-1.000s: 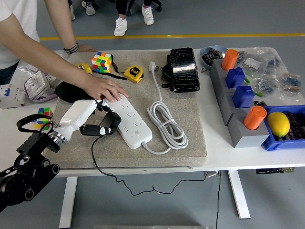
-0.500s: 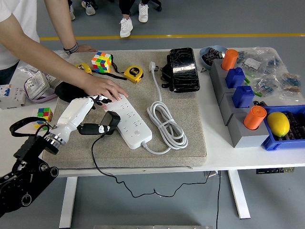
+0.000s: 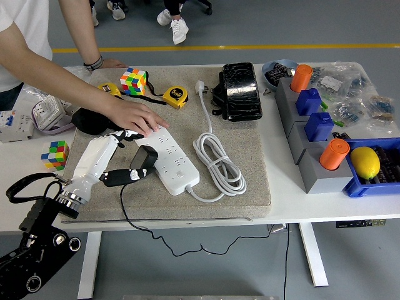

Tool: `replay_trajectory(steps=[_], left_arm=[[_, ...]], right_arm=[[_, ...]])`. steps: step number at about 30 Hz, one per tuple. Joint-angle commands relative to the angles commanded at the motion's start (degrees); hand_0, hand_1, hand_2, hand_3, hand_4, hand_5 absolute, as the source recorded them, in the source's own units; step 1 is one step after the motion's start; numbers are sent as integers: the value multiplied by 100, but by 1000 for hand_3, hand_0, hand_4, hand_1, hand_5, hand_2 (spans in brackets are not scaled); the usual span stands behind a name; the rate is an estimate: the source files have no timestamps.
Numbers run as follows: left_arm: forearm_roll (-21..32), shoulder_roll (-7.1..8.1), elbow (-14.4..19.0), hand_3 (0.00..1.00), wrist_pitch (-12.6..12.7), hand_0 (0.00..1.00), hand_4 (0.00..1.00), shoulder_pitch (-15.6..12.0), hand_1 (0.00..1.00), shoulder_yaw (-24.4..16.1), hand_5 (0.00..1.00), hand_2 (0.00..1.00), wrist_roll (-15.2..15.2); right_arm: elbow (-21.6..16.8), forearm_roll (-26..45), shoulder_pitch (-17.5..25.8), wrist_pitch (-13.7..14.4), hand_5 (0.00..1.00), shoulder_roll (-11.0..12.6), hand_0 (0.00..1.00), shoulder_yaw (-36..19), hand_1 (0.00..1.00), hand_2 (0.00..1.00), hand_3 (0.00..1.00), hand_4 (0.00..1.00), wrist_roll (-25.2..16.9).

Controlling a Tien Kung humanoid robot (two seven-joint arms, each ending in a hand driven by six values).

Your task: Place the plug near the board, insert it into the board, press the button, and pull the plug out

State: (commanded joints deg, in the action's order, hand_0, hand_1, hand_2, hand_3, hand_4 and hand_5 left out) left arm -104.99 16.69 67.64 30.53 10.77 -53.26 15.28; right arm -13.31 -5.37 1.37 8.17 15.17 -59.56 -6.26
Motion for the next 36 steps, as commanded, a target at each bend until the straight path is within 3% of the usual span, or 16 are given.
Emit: replay_trajectory(steps=[1, 21, 36], left_arm=[[-22, 3, -12, 681, -20, 695, 922, -10, 741, 11, 520, 741, -18], [-188, 46, -58, 664, -148, 689, 911, -86, 734, 103, 523, 722, -301], [-200, -52, -140, 672, -205, 682, 906, 110, 731, 310, 516, 722, -318]], right_arm=[[2, 3, 0, 2, 374, 1, 550, 4, 586, 544, 506, 827, -5], [-13, -61, 7, 39, 373, 15, 548, -74, 583, 542, 505, 825, -84], [-27, -79, 11, 46, 372, -11, 549, -164, 581, 540, 505, 822, -106]])
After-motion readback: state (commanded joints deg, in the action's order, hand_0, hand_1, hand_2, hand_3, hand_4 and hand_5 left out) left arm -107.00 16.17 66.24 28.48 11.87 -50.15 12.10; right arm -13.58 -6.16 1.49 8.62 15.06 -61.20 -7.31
